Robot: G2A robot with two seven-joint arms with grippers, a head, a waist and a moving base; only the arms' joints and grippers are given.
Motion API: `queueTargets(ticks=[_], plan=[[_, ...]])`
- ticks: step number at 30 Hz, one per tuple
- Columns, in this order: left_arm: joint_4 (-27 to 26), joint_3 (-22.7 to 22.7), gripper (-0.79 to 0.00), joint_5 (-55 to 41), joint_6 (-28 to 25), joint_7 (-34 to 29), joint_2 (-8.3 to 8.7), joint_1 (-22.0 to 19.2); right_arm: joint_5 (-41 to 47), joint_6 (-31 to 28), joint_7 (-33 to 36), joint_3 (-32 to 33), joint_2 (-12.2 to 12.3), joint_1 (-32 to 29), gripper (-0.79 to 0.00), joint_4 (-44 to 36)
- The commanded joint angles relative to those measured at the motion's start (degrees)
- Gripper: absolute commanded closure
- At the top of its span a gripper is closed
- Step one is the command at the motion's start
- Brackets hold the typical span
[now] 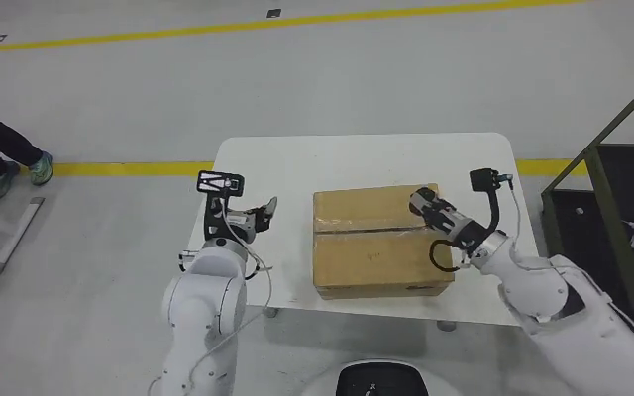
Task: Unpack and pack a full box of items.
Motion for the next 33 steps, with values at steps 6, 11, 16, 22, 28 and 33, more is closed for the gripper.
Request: queueTargets(ticks=[6,11,16,22,28,33], plan=[[-2.41,-5.59,-0.785,-2.16,0.05,1.16,0.49,4.42,-6.3,2.39,-0.74,-10.23,-1.94,5.98,0.0,2.76],[-2.93,-6.73,-0.785,-2.75,-0.49,1.61,0.72,5.47,-6.3,2.39,-0.74,-10.23,-1.94,5.98,0.0,2.76],[-2.68,-6.7,-0.785,-3.17,-1.57,2.05,0.92,5.29,-10.54,1.93,-0.21,-10.37,-1.75,5.61,0.0,2.51],[-0.27,-7.57,-0.785,-4.5,-1.46,1.81,1.13,3.95,-22.03,0.05,-3.0,-14.27,-2.19,5.48,0.0,0.97],[0.71,-8.59,-0.785,-4.52,-1.76,1.85,1.44,2.83,-34.6,3.43,-7.65,-23.32,-4.55,9.92,0.0,4.38],[0.81,-8.4,-0.785,-4.5,-1.46,2.01,1.59,2.81,-40.94,7.69,-8.78,-29.39,-7.19,15.33,0.0,8.51]])
